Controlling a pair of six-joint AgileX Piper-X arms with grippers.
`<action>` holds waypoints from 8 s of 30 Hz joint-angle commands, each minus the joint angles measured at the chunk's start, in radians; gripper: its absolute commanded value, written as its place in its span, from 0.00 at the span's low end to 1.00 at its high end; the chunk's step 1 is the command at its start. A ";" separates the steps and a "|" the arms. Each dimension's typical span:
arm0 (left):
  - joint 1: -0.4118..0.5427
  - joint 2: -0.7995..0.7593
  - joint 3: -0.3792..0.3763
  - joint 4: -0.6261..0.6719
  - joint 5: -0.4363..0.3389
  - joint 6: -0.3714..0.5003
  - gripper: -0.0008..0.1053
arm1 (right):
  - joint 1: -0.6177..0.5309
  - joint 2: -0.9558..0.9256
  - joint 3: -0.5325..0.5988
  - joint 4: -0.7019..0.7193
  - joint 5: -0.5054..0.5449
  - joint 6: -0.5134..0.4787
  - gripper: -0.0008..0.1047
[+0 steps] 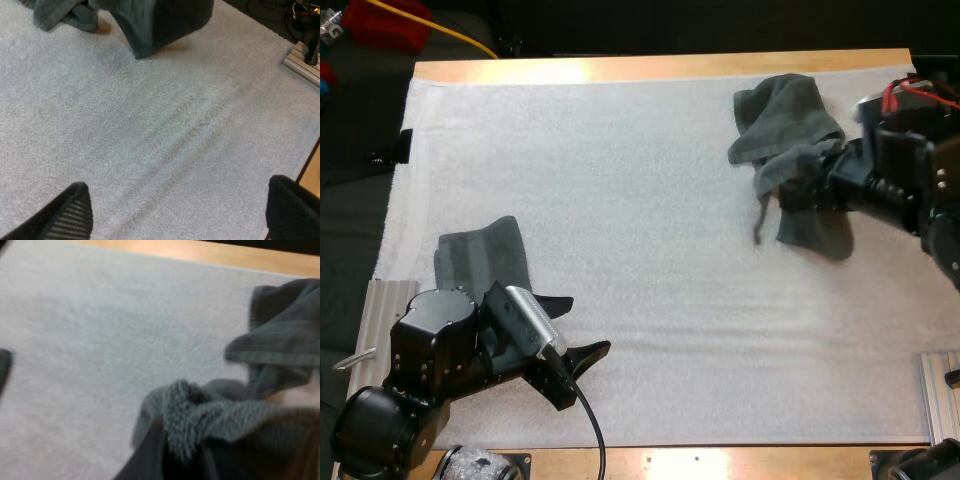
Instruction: Pick towel from pile, fold and stack
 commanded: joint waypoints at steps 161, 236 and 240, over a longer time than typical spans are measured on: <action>-0.003 0.036 0.092 0.075 -0.195 0.062 0.66 | 0.111 0.668 0.016 0.059 -0.236 -0.063 0.02; -0.294 0.553 -0.438 0.192 -0.779 0.369 0.01 | 0.195 0.074 0.016 0.111 0.170 -0.046 0.02; -0.294 0.553 -0.474 0.296 -0.714 0.319 0.01 | 0.329 0.032 0.016 0.175 0.268 0.003 0.02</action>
